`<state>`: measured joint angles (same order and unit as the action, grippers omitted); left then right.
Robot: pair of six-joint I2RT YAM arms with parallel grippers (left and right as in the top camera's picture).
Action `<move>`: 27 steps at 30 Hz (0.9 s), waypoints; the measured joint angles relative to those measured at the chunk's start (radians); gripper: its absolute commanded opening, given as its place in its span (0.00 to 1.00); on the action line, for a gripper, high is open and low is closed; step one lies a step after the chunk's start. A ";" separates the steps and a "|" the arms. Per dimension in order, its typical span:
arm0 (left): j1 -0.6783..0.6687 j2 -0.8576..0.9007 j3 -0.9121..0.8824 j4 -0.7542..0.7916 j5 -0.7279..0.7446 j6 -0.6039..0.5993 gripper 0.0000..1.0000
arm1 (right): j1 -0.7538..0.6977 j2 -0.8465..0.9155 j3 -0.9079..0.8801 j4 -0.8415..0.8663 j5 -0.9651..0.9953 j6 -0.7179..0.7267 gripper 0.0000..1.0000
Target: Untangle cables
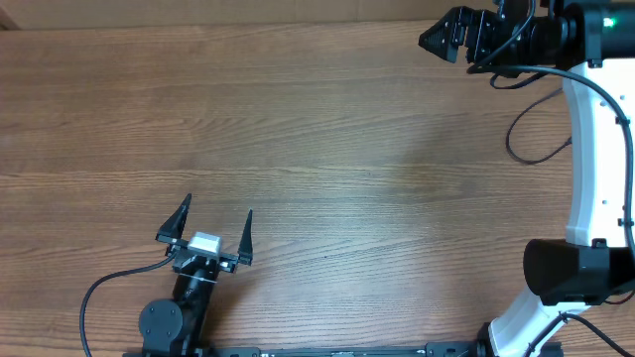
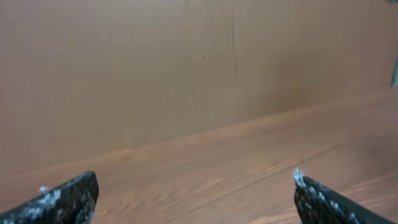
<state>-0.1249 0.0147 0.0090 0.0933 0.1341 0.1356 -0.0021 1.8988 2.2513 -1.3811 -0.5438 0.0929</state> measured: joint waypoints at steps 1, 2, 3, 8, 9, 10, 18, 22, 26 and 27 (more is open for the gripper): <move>0.002 0.000 0.000 -0.030 0.000 0.023 1.00 | 0.000 0.000 0.000 0.000 0.000 0.000 1.00; 0.003 -0.001 0.000 -0.061 0.000 0.043 1.00 | 0.000 0.000 0.000 0.000 0.000 0.000 1.00; 0.003 -0.002 0.000 -0.099 0.000 0.063 1.00 | 0.000 0.000 0.000 0.000 0.000 0.000 1.00; 0.003 -0.002 0.000 -0.161 -0.019 0.109 1.00 | 0.000 0.000 0.000 0.000 0.000 0.000 1.00; 0.003 -0.002 0.000 -0.161 -0.019 0.111 1.00 | 0.000 0.000 0.000 0.000 0.000 0.000 1.00; 0.003 -0.002 0.000 -0.161 -0.019 0.111 1.00 | 0.000 0.000 0.000 0.000 0.000 0.000 1.00; 0.027 -0.002 0.000 -0.161 -0.019 0.100 1.00 | 0.000 0.000 0.000 0.000 0.000 0.000 1.00; 0.058 -0.002 0.000 -0.161 -0.022 0.072 1.00 | 0.000 0.000 0.000 0.000 0.000 0.000 1.00; 0.061 -0.002 0.000 -0.161 -0.023 0.057 1.00 | 0.000 0.000 0.000 0.000 0.000 0.000 1.00; 0.061 -0.002 0.000 -0.161 -0.023 0.054 1.00 | 0.000 0.000 0.000 0.000 0.000 0.000 1.00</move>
<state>-0.0635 0.0132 0.0086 -0.0673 0.1112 0.1898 -0.0021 1.8988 2.2513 -1.3808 -0.5434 0.0929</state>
